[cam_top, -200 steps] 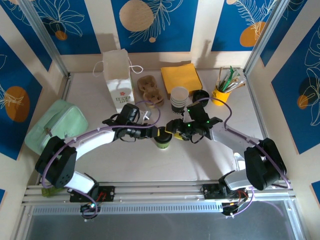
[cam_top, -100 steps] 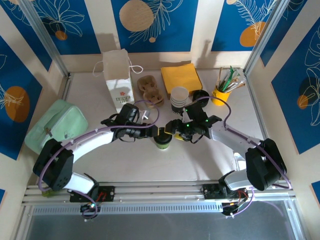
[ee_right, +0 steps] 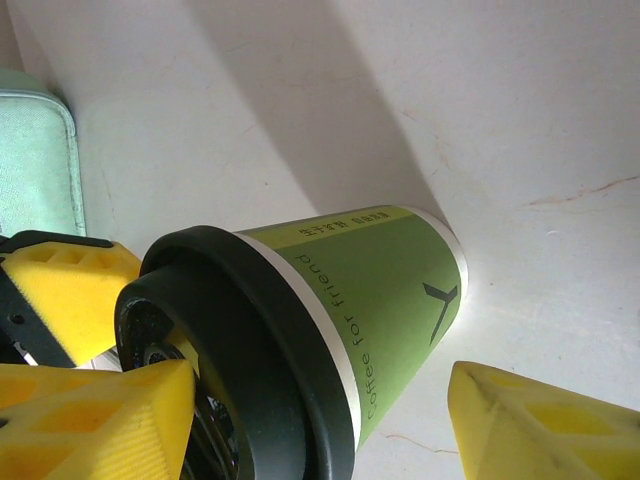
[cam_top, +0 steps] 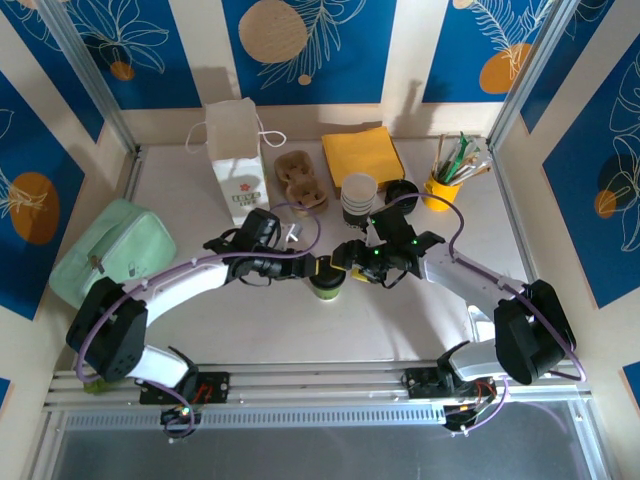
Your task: Pack the takeout coffee
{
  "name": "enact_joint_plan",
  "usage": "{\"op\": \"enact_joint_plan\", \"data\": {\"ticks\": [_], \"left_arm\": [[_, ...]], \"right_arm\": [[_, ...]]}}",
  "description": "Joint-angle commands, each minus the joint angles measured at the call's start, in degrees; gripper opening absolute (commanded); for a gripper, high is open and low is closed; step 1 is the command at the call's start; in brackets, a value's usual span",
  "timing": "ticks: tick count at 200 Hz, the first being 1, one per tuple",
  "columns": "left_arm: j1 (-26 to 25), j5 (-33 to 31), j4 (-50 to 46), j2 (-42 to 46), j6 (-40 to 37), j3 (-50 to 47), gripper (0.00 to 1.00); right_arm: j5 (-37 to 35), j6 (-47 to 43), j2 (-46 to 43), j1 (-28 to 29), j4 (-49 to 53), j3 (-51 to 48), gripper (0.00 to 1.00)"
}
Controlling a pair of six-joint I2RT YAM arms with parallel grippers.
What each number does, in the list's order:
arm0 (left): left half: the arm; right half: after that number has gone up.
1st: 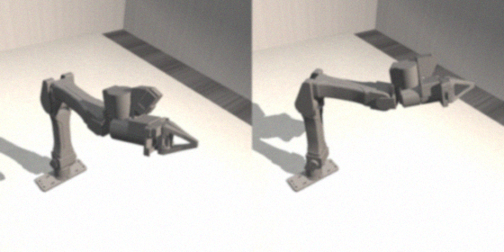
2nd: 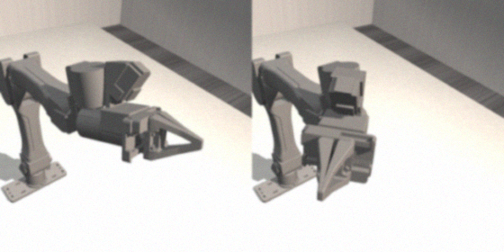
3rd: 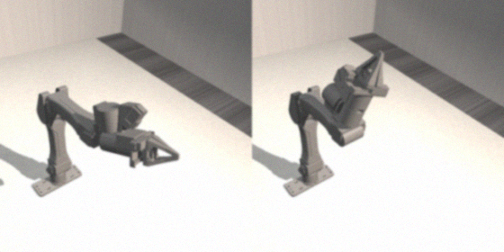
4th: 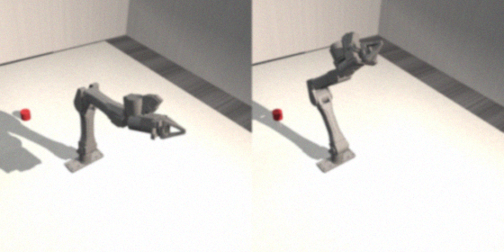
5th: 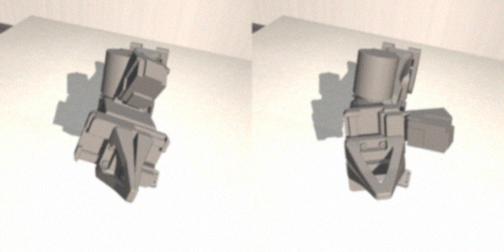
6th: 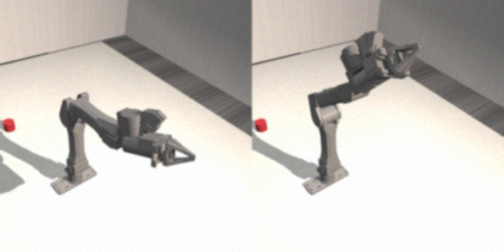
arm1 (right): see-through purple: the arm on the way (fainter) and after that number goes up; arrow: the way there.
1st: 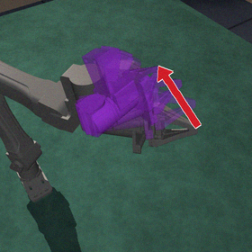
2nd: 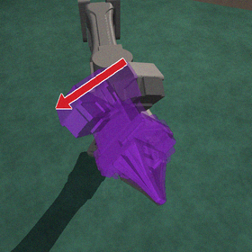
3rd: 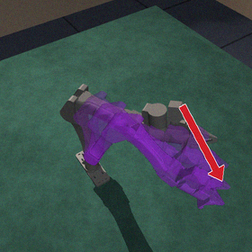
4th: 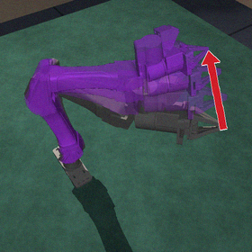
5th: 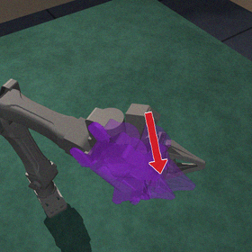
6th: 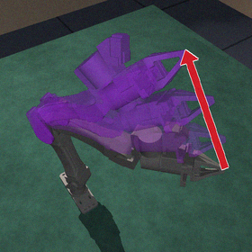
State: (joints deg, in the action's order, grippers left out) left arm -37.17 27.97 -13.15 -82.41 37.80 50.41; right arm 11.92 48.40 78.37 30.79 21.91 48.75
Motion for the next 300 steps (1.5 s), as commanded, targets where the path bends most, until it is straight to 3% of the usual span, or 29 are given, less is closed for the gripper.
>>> {"op": "enact_joint_plan", "data": {"ticks": [1, 41, 97, 219, 254, 265, 300], "left_arm": [[-0.59, -1.11, -2.71, -2.01, -1.50, 0.06, 0.51], [-0.59, -3.59, -4.99, -2.54, -2.83, -0.30, 0.50], [-0.58, -2.23, -3.11, 0.85, -2.21, -0.73, 0.50], [-0.72, 1.14, 3.68, 2.83, 3.42, 1.07, 0.54], [0.53, -3.91, -1.33, 8.09, 2.63, 1.44, 0.57], [1.40, -5.79, -2.88, 10.60, 2.51, 1.11, 0.59], [5.37, -14.37, -10.32, 19.21, 3.07, -0.83, 0.62]], "right_arm": [[-3.48, -0.60, -0.92, 0.48, 3.03, -1.38, 0.67], [-5.23, -0.95, -1.06, 0.42, 2.98, -4.12, 0.66], [-6.91, -1.51, -2.43, 1.82, 3.66, -4.30, 0.66], [-5.25, -4.50, -1.08, 2.78, 9.53, 9.65, 0.73], [-5.76, -5.89, -2.95, 3.25, 12.03, 11.08, 0.84], [-7.20, -5.79, -3.70, 3.41, 13.29, 11.35, 1.00], [-9.40, -6.72, -5.49, 4.24, 16.59, 12.19, 0.99]]}}
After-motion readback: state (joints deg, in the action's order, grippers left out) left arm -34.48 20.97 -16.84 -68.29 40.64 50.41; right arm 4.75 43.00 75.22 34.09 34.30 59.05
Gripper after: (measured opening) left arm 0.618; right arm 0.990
